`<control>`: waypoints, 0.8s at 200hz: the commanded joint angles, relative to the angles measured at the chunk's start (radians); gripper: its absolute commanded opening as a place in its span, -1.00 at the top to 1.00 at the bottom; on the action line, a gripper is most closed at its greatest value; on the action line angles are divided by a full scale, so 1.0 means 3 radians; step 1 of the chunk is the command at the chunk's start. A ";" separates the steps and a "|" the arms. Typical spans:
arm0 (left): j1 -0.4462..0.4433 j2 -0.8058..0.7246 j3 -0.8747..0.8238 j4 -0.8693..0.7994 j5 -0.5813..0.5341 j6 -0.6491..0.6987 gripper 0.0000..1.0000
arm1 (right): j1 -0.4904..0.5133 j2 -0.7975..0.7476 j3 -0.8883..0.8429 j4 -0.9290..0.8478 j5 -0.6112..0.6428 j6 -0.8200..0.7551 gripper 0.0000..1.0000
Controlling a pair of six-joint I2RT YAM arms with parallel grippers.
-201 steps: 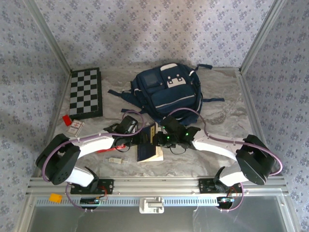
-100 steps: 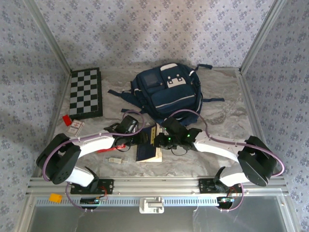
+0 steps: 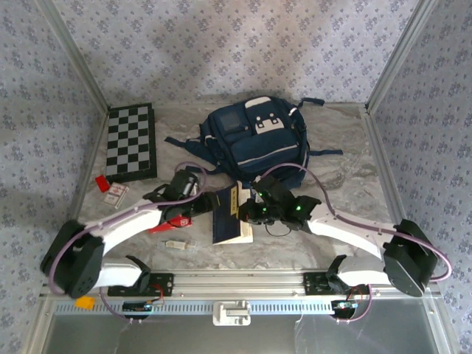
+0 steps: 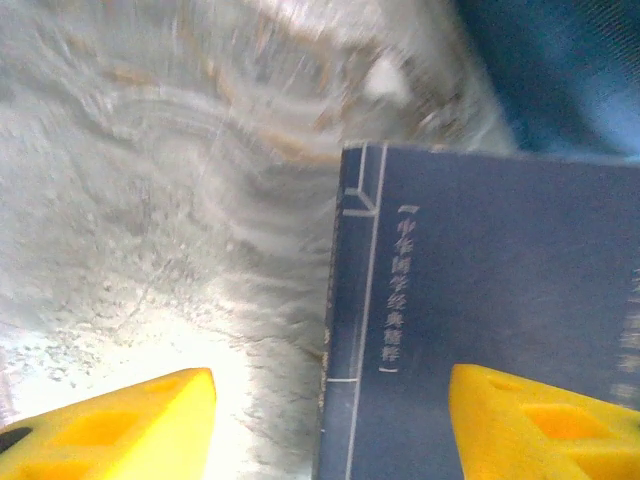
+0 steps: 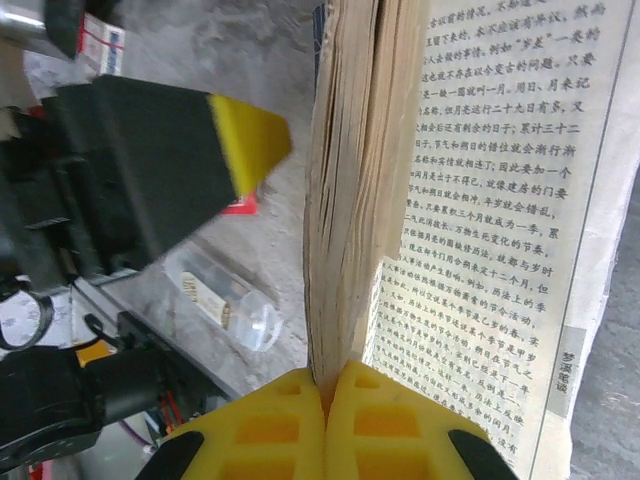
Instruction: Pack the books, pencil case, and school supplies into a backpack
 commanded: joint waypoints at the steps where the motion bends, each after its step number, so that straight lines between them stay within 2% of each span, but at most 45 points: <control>1: 0.0208 -0.0383 0.0062 -0.0194 0.0242 0.0066 -0.29 | -0.0039 -0.0238 0.0139 -0.0034 -0.0096 -0.0114 0.94; 37: 0.0614 -0.0751 0.0157 -0.0211 0.0910 0.0097 -0.37 | -0.0157 -0.0509 0.0364 -0.0089 -0.0160 -0.0169 0.95; 83: 0.0672 -0.0886 0.0235 0.0193 0.1414 -0.0110 -0.45 | -0.0480 -0.0524 0.0573 0.0180 -0.0557 -0.0164 0.98; 113: 0.0666 -0.0857 0.0154 0.0669 0.1580 -0.0387 -0.47 | -0.0672 -0.0464 0.0661 0.0417 -0.0774 -0.0103 1.00; 160: 0.0651 -0.0711 0.0172 0.0891 0.1611 -0.0538 -0.46 | -0.0808 -0.0368 0.0609 0.0878 -0.0977 0.0158 1.00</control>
